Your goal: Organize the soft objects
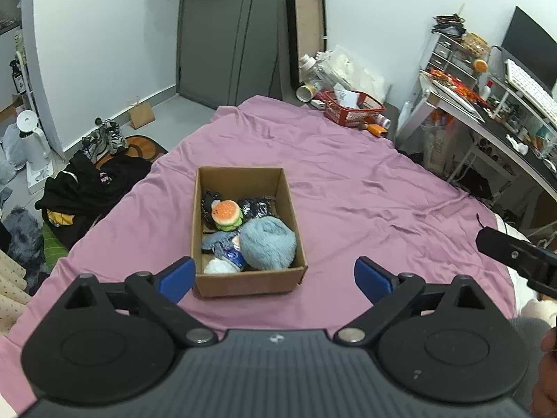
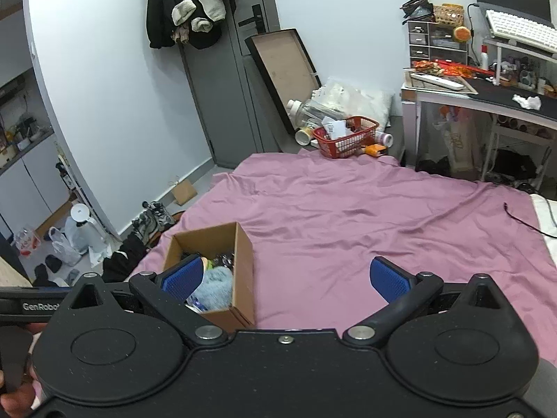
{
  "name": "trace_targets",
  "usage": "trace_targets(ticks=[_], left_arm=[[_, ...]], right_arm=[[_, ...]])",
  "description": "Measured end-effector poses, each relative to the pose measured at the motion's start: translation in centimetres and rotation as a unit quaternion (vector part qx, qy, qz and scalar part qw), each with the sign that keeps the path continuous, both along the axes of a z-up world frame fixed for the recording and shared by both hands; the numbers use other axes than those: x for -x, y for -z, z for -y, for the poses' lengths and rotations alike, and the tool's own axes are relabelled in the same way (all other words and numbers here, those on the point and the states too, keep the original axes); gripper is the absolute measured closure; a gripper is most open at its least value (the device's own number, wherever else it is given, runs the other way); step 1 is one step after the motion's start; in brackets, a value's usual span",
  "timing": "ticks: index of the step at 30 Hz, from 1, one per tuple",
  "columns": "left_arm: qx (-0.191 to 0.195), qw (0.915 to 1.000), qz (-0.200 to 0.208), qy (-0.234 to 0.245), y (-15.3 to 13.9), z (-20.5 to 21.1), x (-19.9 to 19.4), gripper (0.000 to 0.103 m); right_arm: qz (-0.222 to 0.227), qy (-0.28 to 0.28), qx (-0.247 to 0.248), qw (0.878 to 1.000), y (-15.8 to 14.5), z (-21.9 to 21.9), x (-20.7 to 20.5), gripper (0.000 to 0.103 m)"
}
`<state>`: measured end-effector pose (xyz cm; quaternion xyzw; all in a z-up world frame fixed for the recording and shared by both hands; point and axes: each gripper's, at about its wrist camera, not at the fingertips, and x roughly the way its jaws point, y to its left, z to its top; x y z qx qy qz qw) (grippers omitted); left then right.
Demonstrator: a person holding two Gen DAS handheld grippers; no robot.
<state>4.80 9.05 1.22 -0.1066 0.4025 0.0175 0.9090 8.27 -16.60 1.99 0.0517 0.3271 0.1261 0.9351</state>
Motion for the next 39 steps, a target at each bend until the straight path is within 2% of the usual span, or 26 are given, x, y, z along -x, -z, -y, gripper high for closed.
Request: trace_targets(ticks=[3, 11, 27, 34, 39], left_arm=[[-0.007, 0.9999, 0.006, 0.008, 0.2, 0.8, 1.0, 0.002], [-0.014, 0.9993, 0.026, 0.021, 0.1, 2.3, 3.6, 0.001], [-0.015, 0.9976, 0.064, 0.020, -1.0, 3.5, 7.7, 0.001], [-0.023, 0.9962, 0.079, 0.027, -1.5, 4.2, 8.8, 0.001], [-0.024, 0.9959, 0.081, 0.033, -1.4, 4.5, 9.2, 0.001]], right_arm=[[-0.001, 0.011, 0.017, 1.000, 0.3, 0.3, 1.1, 0.000], [-0.006, 0.026, 0.048, 0.999, 1.3, 0.8, 3.4, 0.000], [0.025, 0.056, 0.090, 0.994, 1.0, 2.0, 7.0, 0.000], [0.044, 0.065, 0.099, 0.992, 0.8, 2.5, 8.6, 0.000], [0.042, 0.067, 0.092, 0.993, 0.8, 2.9, 8.8, 0.000]])
